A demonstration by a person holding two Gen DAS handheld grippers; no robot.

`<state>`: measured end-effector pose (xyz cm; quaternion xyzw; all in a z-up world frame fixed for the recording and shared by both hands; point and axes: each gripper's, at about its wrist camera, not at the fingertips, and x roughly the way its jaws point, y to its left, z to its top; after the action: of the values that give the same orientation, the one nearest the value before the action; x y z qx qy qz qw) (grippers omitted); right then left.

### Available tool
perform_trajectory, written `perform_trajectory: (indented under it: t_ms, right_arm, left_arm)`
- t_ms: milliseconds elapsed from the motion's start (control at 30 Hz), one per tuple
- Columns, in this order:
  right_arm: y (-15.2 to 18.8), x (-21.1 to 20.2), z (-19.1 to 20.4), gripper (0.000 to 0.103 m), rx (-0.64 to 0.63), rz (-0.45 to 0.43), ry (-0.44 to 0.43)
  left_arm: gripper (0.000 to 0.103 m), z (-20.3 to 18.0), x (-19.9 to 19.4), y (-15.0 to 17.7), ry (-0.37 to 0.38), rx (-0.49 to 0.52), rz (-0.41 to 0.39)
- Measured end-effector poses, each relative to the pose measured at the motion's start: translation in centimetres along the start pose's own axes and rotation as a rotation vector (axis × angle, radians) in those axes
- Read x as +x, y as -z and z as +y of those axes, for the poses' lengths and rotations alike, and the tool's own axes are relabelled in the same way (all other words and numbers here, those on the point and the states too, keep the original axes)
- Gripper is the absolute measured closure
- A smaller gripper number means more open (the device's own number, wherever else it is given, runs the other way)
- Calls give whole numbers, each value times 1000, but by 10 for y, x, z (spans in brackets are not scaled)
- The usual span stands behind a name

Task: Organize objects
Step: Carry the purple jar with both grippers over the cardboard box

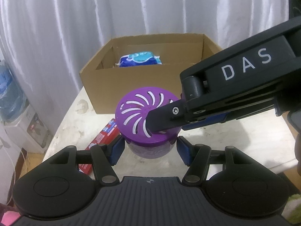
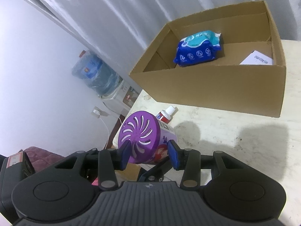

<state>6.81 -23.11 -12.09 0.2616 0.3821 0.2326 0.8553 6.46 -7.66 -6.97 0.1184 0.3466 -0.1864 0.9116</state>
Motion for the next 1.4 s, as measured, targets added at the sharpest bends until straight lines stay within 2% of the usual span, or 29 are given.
perform_trajectory:
  t_ms: [533, 900, 1200, 1400]
  right_arm:
    - [1, -44, -4, 56, 6, -106, -46]
    - [-22, -72, 1, 56, 17, -226, -44]
    - [-64, -64, 3, 56, 4, -268, -24]
    - [-112, -34, -5, 56, -3, -226, -8]
  left_arm:
    - [42, -30, -23, -18, -22, 45, -75]
    - [43, -33, -26, -55, 18, 92, -157]
    - [43, -27, 2, -104, 29, 142, -193]
    - [44, -11, 33, -133, 33, 162, -172]
